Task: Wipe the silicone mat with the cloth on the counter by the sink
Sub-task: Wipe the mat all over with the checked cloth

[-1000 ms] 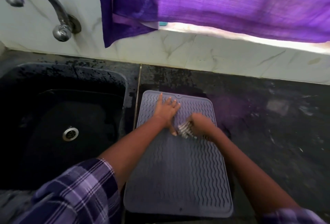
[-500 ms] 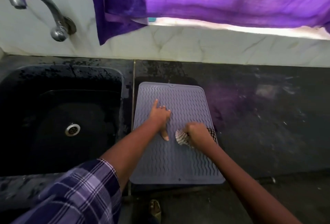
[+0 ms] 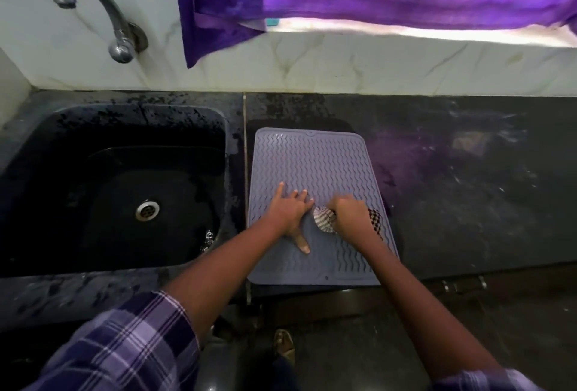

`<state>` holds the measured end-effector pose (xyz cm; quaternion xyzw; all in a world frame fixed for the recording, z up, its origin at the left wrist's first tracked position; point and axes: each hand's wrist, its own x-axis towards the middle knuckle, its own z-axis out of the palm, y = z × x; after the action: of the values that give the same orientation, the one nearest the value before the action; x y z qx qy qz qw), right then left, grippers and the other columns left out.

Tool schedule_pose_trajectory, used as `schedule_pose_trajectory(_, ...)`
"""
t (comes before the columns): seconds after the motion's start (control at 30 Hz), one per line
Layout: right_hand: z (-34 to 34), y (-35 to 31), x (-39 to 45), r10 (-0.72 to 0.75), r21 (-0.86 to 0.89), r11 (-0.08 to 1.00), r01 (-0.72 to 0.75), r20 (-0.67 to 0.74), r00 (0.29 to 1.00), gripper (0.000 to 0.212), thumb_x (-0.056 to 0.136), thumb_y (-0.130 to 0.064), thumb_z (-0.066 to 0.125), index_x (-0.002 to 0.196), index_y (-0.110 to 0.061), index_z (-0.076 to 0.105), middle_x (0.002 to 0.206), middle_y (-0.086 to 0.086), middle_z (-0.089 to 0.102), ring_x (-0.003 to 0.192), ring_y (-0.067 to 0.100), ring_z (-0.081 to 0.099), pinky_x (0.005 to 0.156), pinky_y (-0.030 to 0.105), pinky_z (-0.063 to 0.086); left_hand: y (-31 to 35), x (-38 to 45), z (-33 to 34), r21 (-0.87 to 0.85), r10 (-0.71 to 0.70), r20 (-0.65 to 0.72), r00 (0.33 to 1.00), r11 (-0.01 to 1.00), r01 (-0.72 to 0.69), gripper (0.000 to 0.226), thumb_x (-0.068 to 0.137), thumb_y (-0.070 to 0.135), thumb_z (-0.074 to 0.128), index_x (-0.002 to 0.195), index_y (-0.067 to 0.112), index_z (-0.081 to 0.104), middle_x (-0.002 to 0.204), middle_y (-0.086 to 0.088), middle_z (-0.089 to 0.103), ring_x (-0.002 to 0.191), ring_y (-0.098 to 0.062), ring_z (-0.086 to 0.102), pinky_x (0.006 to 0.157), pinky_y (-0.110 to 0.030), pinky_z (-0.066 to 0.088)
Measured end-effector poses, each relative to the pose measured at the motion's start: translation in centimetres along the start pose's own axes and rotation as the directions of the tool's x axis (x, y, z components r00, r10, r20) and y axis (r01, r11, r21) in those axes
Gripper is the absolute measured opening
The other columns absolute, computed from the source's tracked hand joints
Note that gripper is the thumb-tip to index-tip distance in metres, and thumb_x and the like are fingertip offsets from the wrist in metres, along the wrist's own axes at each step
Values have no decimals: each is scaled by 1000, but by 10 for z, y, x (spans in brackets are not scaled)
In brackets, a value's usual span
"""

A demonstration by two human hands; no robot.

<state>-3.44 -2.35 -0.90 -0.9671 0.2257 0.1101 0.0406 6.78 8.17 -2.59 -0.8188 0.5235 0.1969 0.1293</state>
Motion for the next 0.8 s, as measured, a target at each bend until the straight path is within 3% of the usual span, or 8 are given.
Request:
schedule_pose_trajectory(0.17,10,7,-32,-52,47,998,50,52,997,38,85,-12,59,122,-14,62,127,8,61,122,25,52,102,34,41,0,0,-4,30,-7,15,1000,1000,7,125,63,70,70,155,14,7,162,-11,4,150,-28,7,119,-55,-7)
schedule_pose_trajectory(0.33,14,8,-73,-122,50,992,114,189,974,38,85,-10,60,123,-15,62,128,7,61,120,24,54,103,33,43,-1,0,-3,61,5,15,1000,998,-6,125,63,73,67,155,13,7,162,-11,6,150,-28,8,119,-55,-8)
schedule_pose_trajectory(0.4,5,5,-73,-99,20,995,97,268,958,36,86,-10,59,122,-17,62,124,8,62,116,25,57,98,34,46,-1,-1,-9,14,18,40,999,1000,-18,116,68,71,65,154,13,15,161,-10,13,149,-27,14,119,-55,-6)
schedule_pose_trajectory(0.5,-7,-19,-60,-132,22,991,130,133,982,21,88,-17,56,104,-13,70,105,9,69,100,25,63,87,35,51,-19,6,-26,-231,41,90,995,973,-19,77,84,49,65,148,16,37,149,-9,40,141,-27,33,121,-52,5)
schedule_pose_trajectory(0.57,-4,-45,-50,-178,71,982,177,-2,984,18,87,-16,55,98,-10,69,103,11,69,99,28,62,84,36,49,-32,11,-29,-301,39,77,996,954,-14,62,89,28,64,145,16,41,145,-8,45,138,-28,37,120,-48,15)
schedule_pose_trajectory(0.7,22,-84,-48,-197,-41,980,197,-2,980,35,91,-9,49,125,-13,58,132,9,55,124,28,45,99,38,37,-28,11,-17,-43,53,85,995,998,-50,62,95,20,54,152,20,28,153,-8,34,143,-27,29,120,-50,6)
schedule_pose_trajectory(0.8,30,-80,-67,-210,-56,975,213,49,976,35,89,-10,55,124,-14,59,130,8,57,124,28,45,100,38,37,-27,11,-12,-20,64,87,994,998,-63,66,96,19,52,154,18,20,158,-6,26,145,-25,27,120,-52,2)
